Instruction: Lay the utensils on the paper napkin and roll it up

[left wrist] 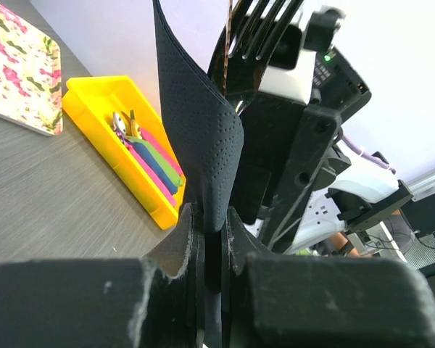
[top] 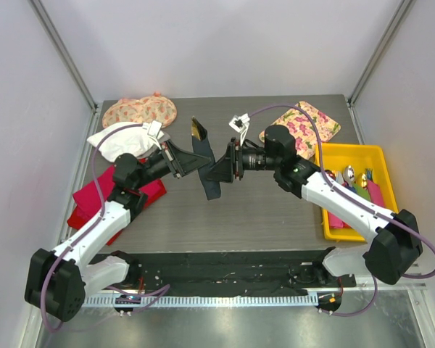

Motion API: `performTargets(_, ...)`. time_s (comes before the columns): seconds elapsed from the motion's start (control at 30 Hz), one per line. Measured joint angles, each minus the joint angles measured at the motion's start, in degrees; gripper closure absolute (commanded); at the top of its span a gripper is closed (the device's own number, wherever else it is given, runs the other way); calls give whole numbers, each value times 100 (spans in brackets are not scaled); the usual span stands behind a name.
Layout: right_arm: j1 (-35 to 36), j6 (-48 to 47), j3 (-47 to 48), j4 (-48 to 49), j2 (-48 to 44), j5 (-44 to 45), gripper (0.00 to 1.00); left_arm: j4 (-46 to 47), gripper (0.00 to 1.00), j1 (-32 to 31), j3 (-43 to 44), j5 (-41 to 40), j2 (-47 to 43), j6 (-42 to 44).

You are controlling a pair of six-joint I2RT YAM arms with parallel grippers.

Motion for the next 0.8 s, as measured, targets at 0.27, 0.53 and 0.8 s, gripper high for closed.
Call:
performTargets(0.27,-7,-98,-127,-17,-2,-129,99,52,100,-2,24,72,24,2)
performTargets(0.53,9,-122,-153,28,-4,-212,50,42,100,-2,26,83,46,7)
performTargets(0.8,31,-304,-293,-162,-17,-219,92,-17,100,0,26,63,81,39)
